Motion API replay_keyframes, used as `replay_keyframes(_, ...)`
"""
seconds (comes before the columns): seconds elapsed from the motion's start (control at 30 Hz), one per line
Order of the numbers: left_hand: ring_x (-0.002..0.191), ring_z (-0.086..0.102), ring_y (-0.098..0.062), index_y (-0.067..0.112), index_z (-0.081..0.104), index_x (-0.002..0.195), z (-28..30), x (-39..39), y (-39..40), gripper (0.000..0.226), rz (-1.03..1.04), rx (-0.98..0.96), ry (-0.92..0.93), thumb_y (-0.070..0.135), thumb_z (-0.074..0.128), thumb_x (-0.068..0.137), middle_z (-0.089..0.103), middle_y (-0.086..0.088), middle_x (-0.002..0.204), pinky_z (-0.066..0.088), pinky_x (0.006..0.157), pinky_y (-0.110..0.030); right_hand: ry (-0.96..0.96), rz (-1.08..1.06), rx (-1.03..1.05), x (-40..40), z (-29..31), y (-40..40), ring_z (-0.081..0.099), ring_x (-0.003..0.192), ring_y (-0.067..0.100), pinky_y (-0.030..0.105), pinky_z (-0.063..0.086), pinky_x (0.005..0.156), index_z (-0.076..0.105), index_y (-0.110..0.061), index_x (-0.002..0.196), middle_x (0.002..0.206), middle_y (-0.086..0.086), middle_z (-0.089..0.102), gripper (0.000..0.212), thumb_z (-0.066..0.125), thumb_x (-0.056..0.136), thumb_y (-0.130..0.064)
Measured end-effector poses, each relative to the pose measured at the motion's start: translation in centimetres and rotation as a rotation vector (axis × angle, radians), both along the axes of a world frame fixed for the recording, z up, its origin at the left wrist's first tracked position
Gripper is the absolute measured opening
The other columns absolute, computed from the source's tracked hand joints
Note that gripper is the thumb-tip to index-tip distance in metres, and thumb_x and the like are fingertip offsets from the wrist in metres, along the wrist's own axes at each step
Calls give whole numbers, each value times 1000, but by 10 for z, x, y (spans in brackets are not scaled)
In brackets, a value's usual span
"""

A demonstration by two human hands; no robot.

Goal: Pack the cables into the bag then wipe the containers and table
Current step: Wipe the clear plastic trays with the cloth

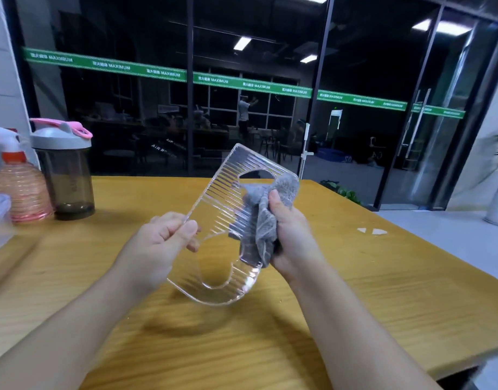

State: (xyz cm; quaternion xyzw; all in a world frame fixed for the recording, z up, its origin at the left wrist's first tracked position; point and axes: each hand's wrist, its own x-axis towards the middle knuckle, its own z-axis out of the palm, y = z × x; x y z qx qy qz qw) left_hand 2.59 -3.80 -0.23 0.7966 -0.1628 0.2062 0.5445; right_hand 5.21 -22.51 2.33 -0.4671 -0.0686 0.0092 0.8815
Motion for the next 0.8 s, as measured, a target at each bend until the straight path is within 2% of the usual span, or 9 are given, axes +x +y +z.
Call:
replay_keyframes(0.1, 97, 50, 0, 30, 65, 61, -3, -3, -7, 32, -38, 88, -65, 51, 48, 77, 62, 20, 90, 33, 82, -5, 32, -236, -117, 0, 4, 2, 65, 50, 23, 41, 54, 47, 64, -4, 88, 71, 11, 67, 39, 48, 97, -38)
replay_keyframes(0.17, 98, 50, 1, 27, 65, 65, -2, -6, -11, 39, -58, 111, -113, 59, 43, 74, 62, 17, 93, 35, 83, -8, -29, -327, -192, -1, 5, -4, 59, 46, 20, 31, 50, 45, 63, -7, 74, 61, 7, 65, 48, 46, 96, -45)
replay_keyframes(0.23, 98, 50, 5, 35, 66, 62, 1, -9, -15, 36, -83, 104, -141, 59, 41, 73, 62, 17, 94, 35, 81, -6, -89, -391, -251, -4, 6, -9, 56, 42, 16, 25, 49, 42, 61, -7, 71, 52, 3, 63, 51, 43, 97, -47)
replay_keyframes(0.3, 99, 50, 7, 41, 66, 60, 5, -11, -18, 32, -116, 97, -146, 57, 41, 73, 62, 18, 95, 34, 80, -3, -109, -398, -254, -2, 7, -12, 60, 47, 17, 28, 53, 48, 61, -6, 75, 55, 4, 66, 52, 42, 97, -48)
replay_keyframes(0.4, 101, 50, 4, 34, 64, 58, 5, -8, -11, 36, -162, 171, -112, 57, 40, 73, 63, 15, 95, 36, 86, -10, -75, -384, -219, 2, 7, -18, 68, 68, 28, 48, 58, 73, 67, 0, 94, 79, 14, 71, 50, 48, 95, -47)
replay_keyframes(0.47, 100, 51, 2, 33, 63, 55, 5, -7, -3, 37, -230, 208, -51, 59, 42, 71, 63, 12, 96, 37, 88, -13, -69, -366, -145, 2, 9, -28, 68, 66, 29, 47, 57, 69, 62, 2, 102, 79, 17, 70, 40, 52, 96, -37)
replay_keyframes(0.57, 98, 54, 1, 31, 63, 54, 6, -8, 3, 39, -301, 218, 0, 64, 48, 69, 64, 8, 96, 39, 84, -14, -106, -371, -136, -1, 14, -39, 65, 56, 21, 37, 55, 57, 59, 0, 98, 68, 10, 67, 29, 54, 96, -28)
replay_keyframes(0.7, 90, 57, 2, 25, 61, 51, 8, -11, -2, 38, -329, 150, 28, 53, 48, 74, 65, 9, 92, 39, 78, -10, -181, -565, -344, 3, 13, -40, 52, 41, 13, 29, 45, 48, 59, 8, 87, 50, -1, 61, 48, 45, 99, -37)
replay_keyframes(0.8, 87, 58, -8, 24, 61, 50, 10, -15, -2, 41, -356, 115, 33, 58, 53, 70, 64, 1, 93, 39, 76, -10, -165, -663, -352, 4, 10, -43, 51, 49, 17, 29, 42, 54, 53, -9, 67, 54, 1, 57, 43, 47, 97, -41)
